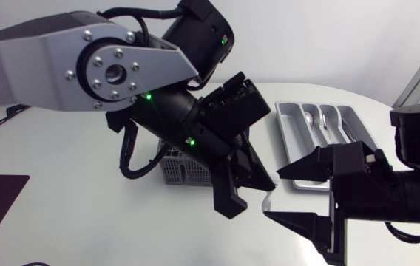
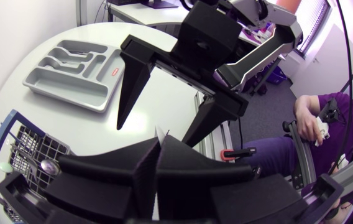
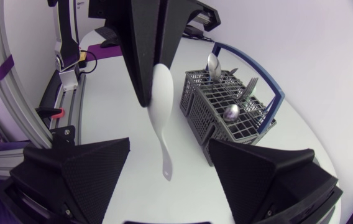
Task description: Unload the cutlery basket into the drawer organizer.
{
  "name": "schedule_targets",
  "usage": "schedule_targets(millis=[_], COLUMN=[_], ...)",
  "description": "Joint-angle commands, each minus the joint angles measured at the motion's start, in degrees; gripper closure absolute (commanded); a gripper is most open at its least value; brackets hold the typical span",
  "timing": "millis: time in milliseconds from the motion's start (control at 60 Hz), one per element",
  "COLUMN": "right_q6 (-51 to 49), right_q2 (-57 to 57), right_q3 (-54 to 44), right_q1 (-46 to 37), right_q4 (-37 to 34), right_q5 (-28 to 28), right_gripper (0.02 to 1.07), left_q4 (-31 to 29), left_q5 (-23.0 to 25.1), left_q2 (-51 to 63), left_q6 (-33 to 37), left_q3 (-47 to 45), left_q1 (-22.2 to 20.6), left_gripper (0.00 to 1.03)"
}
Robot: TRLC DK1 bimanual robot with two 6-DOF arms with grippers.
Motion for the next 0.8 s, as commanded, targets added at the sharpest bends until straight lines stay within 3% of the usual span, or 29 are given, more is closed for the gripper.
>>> schedule_targets(millis=[0,350,567,783], right_q6=[-2.13,-3.62,-4.33,-4.33], right_q2=[0.42,1.91,3.49,3.58], right_q3=[-1.04,-1.31,-1.40,-1.48], right_q1=[0.71,1.85,1.59,1.33], right_q4=[-1.14,-0.70,-0.53,0.26], right_q5=[-1.02,-1.99,-2.17,-2.17], right_gripper=[0.28,0.79,0.83,0.96], left_q4=[-1.32,-2.91,-3.79,-3.87], left_q5=[0.88,3.52,3.87,3.96], left_q2=[1.63,3.21,3.74,3.74], left_q6=[2.84,5.56,7.14,7.23], left_q3=[2.01,3.68,3.77,3.77], left_q1=[-0.45,1.66,2.63,3.33], left_gripper=[0.83,0.83,0.83,0.83])
